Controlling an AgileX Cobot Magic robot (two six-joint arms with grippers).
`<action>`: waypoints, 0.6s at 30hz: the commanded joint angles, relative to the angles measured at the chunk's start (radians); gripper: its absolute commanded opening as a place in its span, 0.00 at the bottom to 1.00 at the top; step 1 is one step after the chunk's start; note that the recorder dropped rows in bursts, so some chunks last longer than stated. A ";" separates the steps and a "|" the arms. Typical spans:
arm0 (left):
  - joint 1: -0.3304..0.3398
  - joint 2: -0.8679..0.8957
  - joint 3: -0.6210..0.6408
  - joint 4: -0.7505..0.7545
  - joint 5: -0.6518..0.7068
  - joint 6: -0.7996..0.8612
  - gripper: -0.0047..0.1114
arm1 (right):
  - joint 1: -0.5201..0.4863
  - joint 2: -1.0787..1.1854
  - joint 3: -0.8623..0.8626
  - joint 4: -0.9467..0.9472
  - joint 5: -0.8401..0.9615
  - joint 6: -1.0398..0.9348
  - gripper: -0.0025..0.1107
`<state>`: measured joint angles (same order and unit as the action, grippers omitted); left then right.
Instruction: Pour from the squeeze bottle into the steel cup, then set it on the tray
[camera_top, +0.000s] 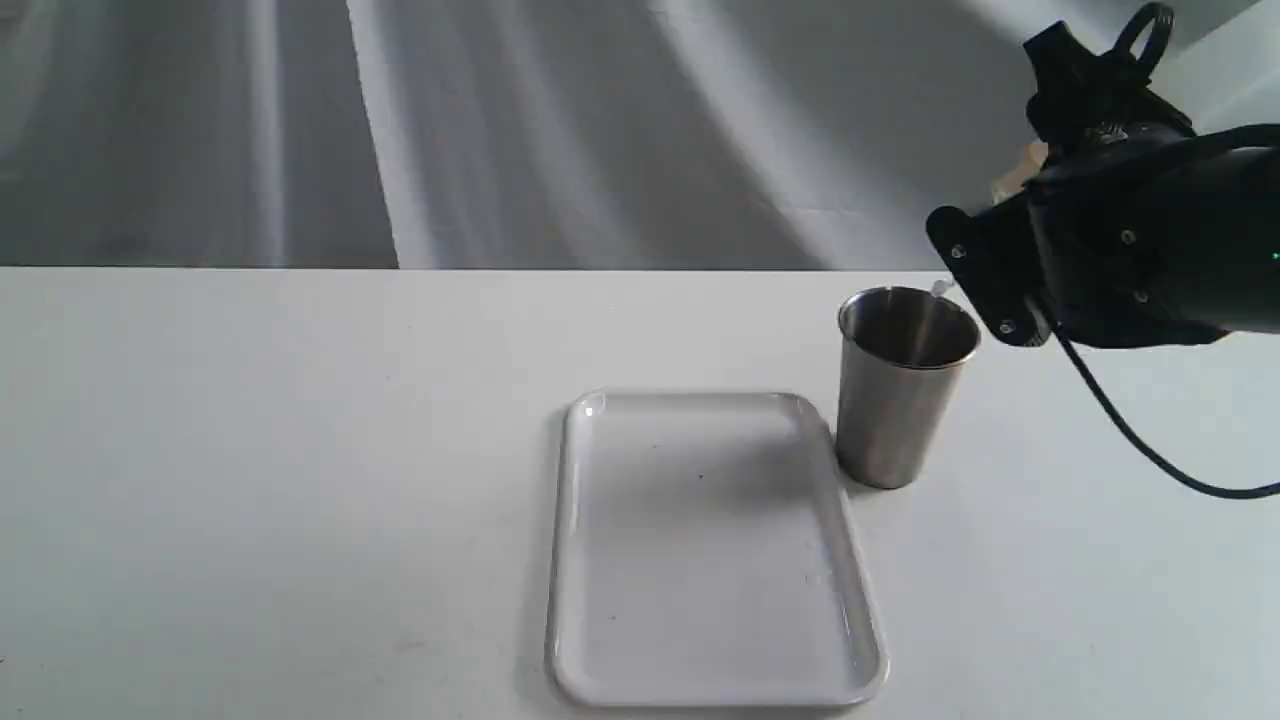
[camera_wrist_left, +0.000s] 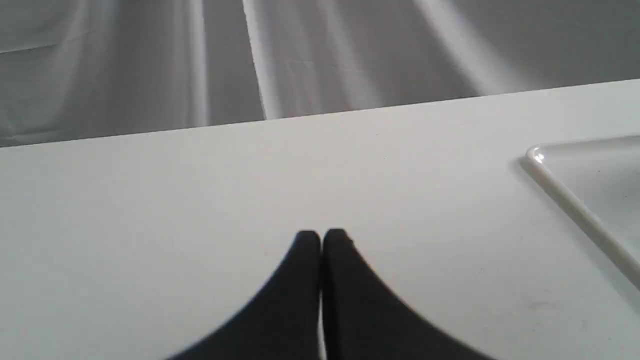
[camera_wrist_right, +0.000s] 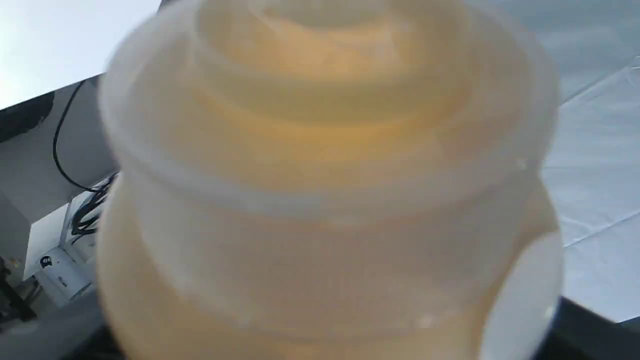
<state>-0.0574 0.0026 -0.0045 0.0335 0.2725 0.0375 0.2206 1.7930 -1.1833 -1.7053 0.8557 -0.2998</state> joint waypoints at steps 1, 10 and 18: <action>-0.006 -0.003 0.004 -0.001 -0.007 -0.005 0.04 | 0.005 -0.020 -0.005 -0.039 0.028 -0.008 0.05; -0.006 -0.003 0.004 -0.001 -0.007 -0.002 0.04 | 0.005 -0.020 -0.005 -0.039 0.066 0.155 0.05; -0.006 -0.003 0.004 -0.001 -0.007 -0.005 0.04 | 0.005 -0.020 -0.005 -0.013 0.072 0.348 0.05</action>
<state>-0.0574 0.0026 -0.0045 0.0335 0.2725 0.0375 0.2206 1.7930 -1.1833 -1.7023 0.8997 0.0000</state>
